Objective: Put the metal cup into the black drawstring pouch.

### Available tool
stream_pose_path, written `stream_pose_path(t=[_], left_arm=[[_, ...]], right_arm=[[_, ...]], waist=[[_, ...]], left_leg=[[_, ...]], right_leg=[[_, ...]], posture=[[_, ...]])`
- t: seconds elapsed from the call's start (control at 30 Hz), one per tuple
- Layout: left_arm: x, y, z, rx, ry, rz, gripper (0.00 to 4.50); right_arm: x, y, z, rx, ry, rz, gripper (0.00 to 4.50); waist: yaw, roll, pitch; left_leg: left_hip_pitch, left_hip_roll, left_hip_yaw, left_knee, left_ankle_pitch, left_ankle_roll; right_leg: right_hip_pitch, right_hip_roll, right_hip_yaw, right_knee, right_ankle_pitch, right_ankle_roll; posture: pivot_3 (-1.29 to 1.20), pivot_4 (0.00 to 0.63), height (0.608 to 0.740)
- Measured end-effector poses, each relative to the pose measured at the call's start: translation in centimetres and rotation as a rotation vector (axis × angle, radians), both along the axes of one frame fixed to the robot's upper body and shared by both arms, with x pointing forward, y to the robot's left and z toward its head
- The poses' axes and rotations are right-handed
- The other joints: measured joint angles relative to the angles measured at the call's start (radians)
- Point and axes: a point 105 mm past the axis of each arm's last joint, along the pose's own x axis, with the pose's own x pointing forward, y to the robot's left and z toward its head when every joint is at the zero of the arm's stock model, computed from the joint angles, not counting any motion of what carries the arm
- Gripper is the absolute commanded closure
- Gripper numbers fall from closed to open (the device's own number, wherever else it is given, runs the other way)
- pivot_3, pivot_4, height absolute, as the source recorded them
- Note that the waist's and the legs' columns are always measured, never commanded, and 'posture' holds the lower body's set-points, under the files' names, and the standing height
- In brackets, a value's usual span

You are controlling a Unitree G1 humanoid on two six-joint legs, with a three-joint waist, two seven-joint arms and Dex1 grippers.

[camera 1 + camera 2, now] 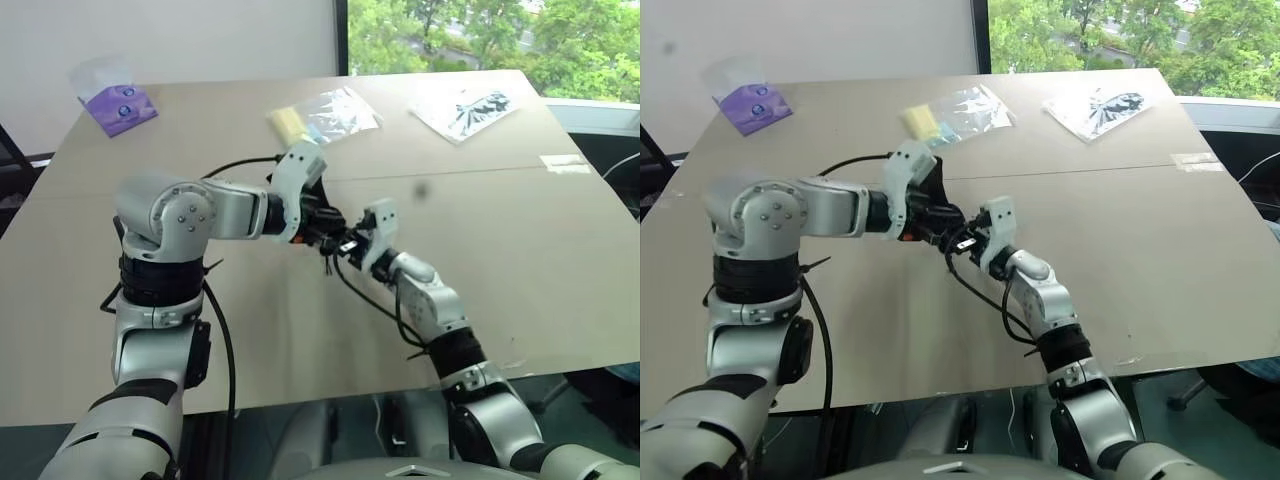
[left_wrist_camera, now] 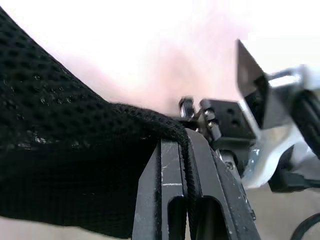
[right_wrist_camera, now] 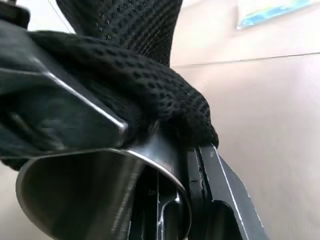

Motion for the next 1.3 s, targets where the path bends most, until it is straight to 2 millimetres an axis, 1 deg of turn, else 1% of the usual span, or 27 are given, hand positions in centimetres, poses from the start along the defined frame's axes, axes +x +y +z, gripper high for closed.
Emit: stream_pose_path(t=[0.07,0.13,0.2,0.27,0.3,0.33,0.4,0.43,0.5,0.53,0.57,0.6,0.7,0.73,0.77,0.8,0.83,0.87,0.9,0.93,0.97,1.03,1.1,1.2,1.3], left_arm=[[0.1,-0.1,0.5,-0.014,-0.014,0.004,4.50],[0.1,-0.3,0.7,-0.020,-0.020,0.008,4.50],[0.3,-0.3,0.6,-0.024,-0.011,0.018,4.50],[0.4,-0.3,0.4,-0.021,-0.003,0.031,4.50],[0.5,-0.3,0.3,-0.021,0.000,0.033,4.50],[0.5,-0.3,0.3,-0.020,0.000,0.035,4.50],[0.4,-0.4,0.3,-0.024,-0.001,0.033,4.50],[0.4,-0.4,0.4,-0.025,-0.003,0.036,4.50],[0.2,-0.6,0.2,-0.042,0.005,0.024,4.50],[0.1,-0.4,0.1,-0.052,0.009,0.026,4.50],[0.1,-0.2,0.0,-0.067,0.011,0.037,4.50],[0.1,-0.4,0.0,-0.074,0.014,0.037,4.50],[0.5,-0.8,-0.3,-0.081,0.009,0.066,4.50],[0.6,-0.8,-0.4,-0.083,0.009,0.078,4.50],[0.7,-0.7,-0.3,-0.086,0.007,0.086,4.50],[0.8,-0.8,-0.3,-0.092,0.005,0.091,4.50],[0.8,-0.7,-0.2,-0.094,0.003,0.097,4.50],[0.9,-0.8,-0.1,-0.101,0.000,0.097,4.50],[0.9,-0.8,0.1,-0.106,-0.005,0.096,4.50],[0.9,-0.9,0.5,-0.113,-0.014,0.093,4.50],[0.9,-0.9,0.8,-0.120,-0.022,0.086,4.50],[0.7,-0.9,0.9,-0.146,-0.018,0.070,4.50],[0.4,-1.2,1.1,-0.175,-0.016,0.043,4.50],[0.1,-1.4,1.5,-0.210,-0.017,0.018,4.50],[0.2,-1.8,1.5,-0.245,-0.004,0.023,4.50]], right_arm=[[0.4,0.2,0.9,-0.063,-0.081,-0.022,4.47],[0.8,0.5,1.6,-0.241,-0.259,-0.041,4.47],[0.8,0.6,1.6,-0.422,-0.458,-0.050,4.47],[0.6,0.9,1.1,-0.532,-0.593,-0.057,4.47],[0.5,1.0,0.9,-0.542,-0.606,-0.057,4.47],[0.5,1.0,0.9,-0.509,-0.577,-0.063,4.47],[0.6,1.6,1.1,-0.267,-0.350,-0.099,4.47],[0.8,1.3,1.3,-0.191,-0.266,-0.099,4.47],[1.7,-0.5,1.5,-0.034,-0.095,-0.124,4.47],[1.9,-1.0,1.6,0.002,-0.059,-0.134,4.47],[2.0,-1.1,1.6,-0.001,-0.059,-0.136,4.47],[1.8,-0.7,1.5,-0.037,-0.085,-0.125,4.47],[0.9,0.7,1.0,-0.435,-0.442,-0.058,4.47],[0.9,0.8,1.0,-0.540,-0.556,-0.047,4.47],[0.8,0.8,0.9,-0.581,-0.605,-0.042,4.47],[0.7,1.0,0.8,-0.577,-0.614,-0.040,4.47],[0.7,1.3,0.8,-0.531,-0.580,-0.041,4.47],[0.6,1.7,1.0,-0.445,-0.510,-0.051,4.47],[0.6,2.2,1.4,-0.294,-0.383,-0.060,4.47],[0.7,2.1,1.8,-0.206,-0.317,-0.064,4.47],[1.1,1.3,2.3,-0.103,-0.230,-0.064,4.47],[1.6,0.0,3.1,0.043,-0.123,-0.062,4.47],[1.4,-0.2,3.3,0.144,-0.029,-0.009,4.47],[0.8,-0.2,3.4,0.203,0.009,0.037,4.47],[0.5,0.2,3.2,0.160,-0.042,0.032,4.47]], waist=[[-0.002,0.000,0.000],[-0.003,0.000,0.000],[-0.003,0.000,0.000],[-0.003,0.000,0.000],[-0.004,0.000,0.000],[-0.004,0.000,0.000],[-0.006,0.000,0.000],[-0.004,0.000,0.000],[0.005,0.000,0.000],[0.005,0.000,0.000],[0.003,0.000,0.000],[0.001,0.000,0.000],[-0.003,0.000,0.000],[-0.004,0.000,0.000],[-0.004,0.000,0.000],[-0.005,0.000,0.000],[-0.006,0.000,0.000],[-0.007,0.000,0.000],[-0.008,0.000,0.000],[-0.007,0.000,0.001],[0.000,0.000,0.000],[0.006,-0.001,0.000],[0.003,-0.001,0.000],[-0.002,-0.001,0.000],[-0.004,-0.001,0.000]], left_leg=[[0.000,0.000,0.000,0.000,0.000,0.000],[-0.001,0.000,0.001,-0.001,0.000,0.000],[-0.001,0.000,0.002,-0.001,0.000,0.000],[-0.001,0.000,0.002,-0.001,0.000,0.000],[-0.001,0.000,0.002,-0.001,0.000,0.000],[-0.001,0.000,0.002,-0.001,0.000,0.000],[-0.001,0.001,0.002,-0.002,0.000,0.000],[-0.001,0.001,0.001,-0.002,0.000,0.000],[-0.002,0.000,0.000,0.000,0.000,0.000],[-0.002,0.000,0.000,0.000,0.000,0.000],[-0.003,0.000,0.000,0.000,0.000,0.000],[-0.003,0.000,0.000,0.000,0.000,0.000],[-0.002,-0.001,0.002,-0.002,0.000,0.000],[-0.002,0.000,0.002,-0.002,0.000,0.000],[-0.002,0.000,0.002,-0.002,0.000,-0.001],[-0.002,0.000,0.002,-0.002,0.000,-0.001],[-0.002,0.000,0.002,-0.003,0.001,-0.001],[-0.002,0.001,0.002,-0.003,0.001,-0.001],[-0.002,0.002,0.002,-0.003,0.001,-0.001],[-0.003,0.002,0.001,-0.002,0.001,-0.001],[-0.003,0.001,0.001,-0.002,0.001,-0.001],[-0.003,0.000,-0.001,-0.001,0.000,0.000],[-0.003,-0.001,-0.001,-0.001,0.000,0.000],[-0.002,0.000,-0.001,-0.004,0.000,-0.001],[-0.002,0.000,0.001,-0.004,0.001,-0.001]], right_leg=[[-0.001,0.000,0.000,0.000,0.000,0.000],[-0.002,0.000,0.001,0.000,0.000,0.000],[-0.002,0.000,0.002,0.000,0.000,0.000],[-0.003,0.000,0.002,0.000,0.000,0.000],[-0.003,0.000,0.002,0.000,0.000,0.000],[-0.003,0.000,0.002,0.000,0.000,0.000],[-0.003,0.001,0.002,0.000,0.000,0.000],[-0.003,0.001,0.002,0.000,0.000,0.000],[-0.002,-0.001,0.000,-0.001,0.000,0.000],[-0.002,-0.001,0.000,-0.002,0.000,0.000],[-0.002,-0.001,0.000,-0.002,0.000,0.000],[-0.002,0.000,0.000,-0.002,0.000,0.000],[-0.003,0.000,0.001,-0.001,0.000,0.000],[-0.004,0.001,0.001,-0.001,0.000,0.000],[-0.003,0.001,0.001,-0.001,0.000,0.000],[-0.004,0.001,0.001,-0.001,0.000,0.000],[-0.004,0.001,0.002,-0.001,0.000,0.000],[-0.004,0.001,0.002,-0.001,0.000,0.000],[-0.004,0.001,0.001,-0.001,0.000,0.000],[-0.004,0.001,0.001,-0.002,0.000,0.000],[-0.002,0.000,0.000,-0.002,0.000,0.000],[-0.002,-0.001,-0.001,-0.004,0.000,0.000],[-0.002,-0.001,-0.001,-0.004,0.000,0.000],[-0.003,0.000,-0.001,-0.003,0.000,0.000],[-0.003,0.000,0.000,-0.003,0.000,0.000]], posture=[[0.00,0.150,0.740],[0.00,0.150,0.740],[0.00,0.150,0.740],[0.00,0.150,0.740],[0.00,0.150,0.740],[0.00,0.150,0.740],[0.00,0.150,0.740],[0.00,0.150,0.740],[0.00,0.150,0.740],[0.00,0.150,0.740],[0.00,0.150,0.740],[0.00,0.150,0.740],[0.00,0.150,0.740],[0.00,0.150,0.740],[0.00,0.150,0.740],[0.00,0.150,0.740],[0.00,0.150,0.740],[0.00,0.150,0.740],[0.00,0.150,0.740],[0.00,0.150,0.740],[0.00,0.150,0.740],[0.00,0.150,0.740],[0.00,0.150,0.740],[0.00,0.150,0.740],[0.00,0.150,0.740]])
